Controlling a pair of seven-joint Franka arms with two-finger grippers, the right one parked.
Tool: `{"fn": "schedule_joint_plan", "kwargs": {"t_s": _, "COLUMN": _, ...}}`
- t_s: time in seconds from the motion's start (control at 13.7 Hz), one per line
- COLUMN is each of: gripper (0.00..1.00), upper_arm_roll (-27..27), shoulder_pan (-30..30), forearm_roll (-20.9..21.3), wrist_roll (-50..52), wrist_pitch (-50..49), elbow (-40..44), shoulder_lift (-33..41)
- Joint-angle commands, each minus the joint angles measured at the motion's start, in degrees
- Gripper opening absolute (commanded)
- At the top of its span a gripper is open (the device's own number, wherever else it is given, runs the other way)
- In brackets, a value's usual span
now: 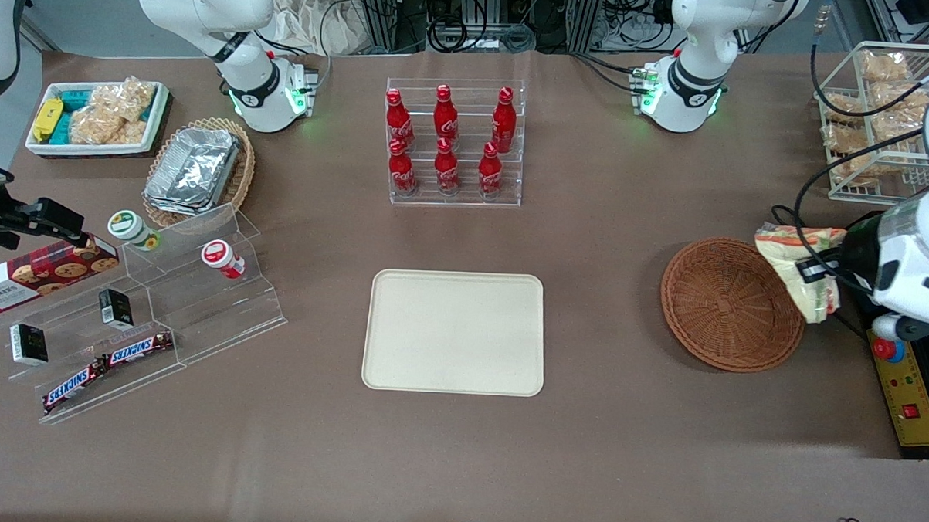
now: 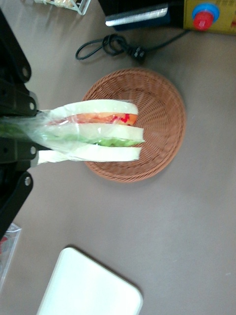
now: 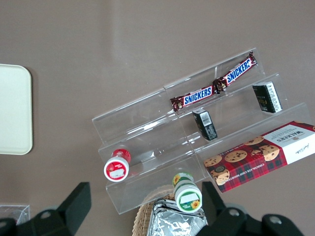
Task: Place sandwich from basket to tray
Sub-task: 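Carry the sandwich over to the cream tray with the left gripper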
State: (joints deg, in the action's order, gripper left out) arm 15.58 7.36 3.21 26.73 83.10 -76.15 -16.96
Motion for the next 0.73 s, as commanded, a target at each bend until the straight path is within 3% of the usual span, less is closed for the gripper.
{"fn": "schedule_joint_plan", "kwargs": {"t_s": 0.0, "gripper": 0.0, "upper_arm_roll": 3.75, "shoulder_pan": -2.68, "forearm_roll": 1.61, "wrist_roll": -0.89, "wrist_pitch": 0.73, "elbow": 1.7, "shoulder_lift": -4.82}}
{"fn": "schedule_joint_plan", "kwargs": {"t_s": 0.15, "gripper": 0.0, "upper_arm_roll": 3.85, "shoulder_pan": -8.65, "forearm_roll": 4.51, "wrist_roll": -0.63, "wrist_pitch": 5.99, "elbow": 1.35, "shoulder_lift": -7.72}}
{"fn": "schedule_joint_plan", "kwargs": {"t_s": 0.36, "gripper": 0.0, "upper_arm_roll": 3.58, "shoulder_pan": -15.94, "forearm_roll": 5.49, "wrist_roll": 0.08, "wrist_pitch": 13.72, "elbow": -1.19, "shoulder_lift": -11.06}}
{"fn": "schedule_joint_plan", "kwargs": {"t_s": 0.66, "gripper": 0.0, "upper_arm_roll": 3.5, "shoulder_pan": -22.11, "forearm_roll": 7.94, "wrist_roll": 2.17, "wrist_pitch": 24.52, "elbow": -1.55, "shoulder_lift": -16.77}}
